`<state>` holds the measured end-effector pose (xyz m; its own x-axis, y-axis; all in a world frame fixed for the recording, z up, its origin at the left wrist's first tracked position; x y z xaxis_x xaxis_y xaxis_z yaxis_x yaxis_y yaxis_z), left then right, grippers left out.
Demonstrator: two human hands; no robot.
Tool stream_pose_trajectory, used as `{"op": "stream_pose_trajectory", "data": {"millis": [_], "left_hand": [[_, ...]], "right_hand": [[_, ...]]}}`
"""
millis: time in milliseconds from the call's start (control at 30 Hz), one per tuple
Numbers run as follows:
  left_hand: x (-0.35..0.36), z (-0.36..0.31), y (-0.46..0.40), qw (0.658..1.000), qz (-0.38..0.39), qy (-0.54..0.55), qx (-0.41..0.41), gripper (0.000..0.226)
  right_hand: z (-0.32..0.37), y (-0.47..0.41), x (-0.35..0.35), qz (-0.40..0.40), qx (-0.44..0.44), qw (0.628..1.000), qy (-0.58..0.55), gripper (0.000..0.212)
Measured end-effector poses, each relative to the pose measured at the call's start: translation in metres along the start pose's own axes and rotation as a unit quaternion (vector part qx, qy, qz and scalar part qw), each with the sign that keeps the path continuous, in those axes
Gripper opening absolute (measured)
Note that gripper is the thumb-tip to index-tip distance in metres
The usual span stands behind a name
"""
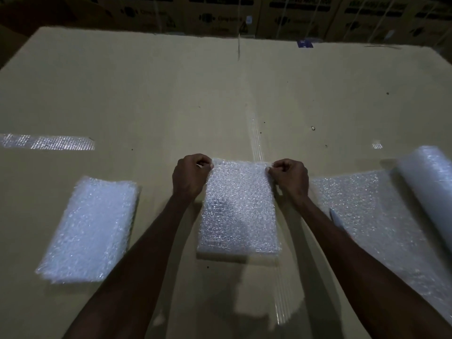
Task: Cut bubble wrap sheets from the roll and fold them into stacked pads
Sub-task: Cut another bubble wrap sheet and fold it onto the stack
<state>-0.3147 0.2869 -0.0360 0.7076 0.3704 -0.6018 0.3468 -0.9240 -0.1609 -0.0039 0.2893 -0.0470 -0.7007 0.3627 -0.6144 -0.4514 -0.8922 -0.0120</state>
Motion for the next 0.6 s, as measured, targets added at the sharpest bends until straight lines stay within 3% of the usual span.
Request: {"op": "stream_pose_trajectory", "data": {"millis": [200,400,600], "left_hand": [[-0.003,-0.006,0.023,0.997,-0.002,0.025,0.068,0.042],[0.017,-0.038,0.107,0.964,0.014,-0.086,0.251,0.046],[0.038,-0.015,0.139,0.939,0.089,-0.188,0.274,0.055]], "right_hand": [[0.039,0.035,-0.021,-0.076,-0.083,0.993,0.030,0.043],[0.046,0.113,0.010,0.045,-0.166,0.981,0.088,0.042],[0.020,0.154,0.045,0.113,-0.249,0.941,0.201,0.054]]}}
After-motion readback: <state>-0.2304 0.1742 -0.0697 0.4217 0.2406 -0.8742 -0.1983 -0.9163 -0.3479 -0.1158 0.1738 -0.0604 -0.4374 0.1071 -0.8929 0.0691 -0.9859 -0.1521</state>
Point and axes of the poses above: each hand's wrist, its own y-axis away from the middle knuckle, its own x-axis out of the palm, z = x × y, the point moved 9 cm from there along -y, towards the middle knuckle, and after that the axes turned 9 degrees about -z, right-handed, at the moved point
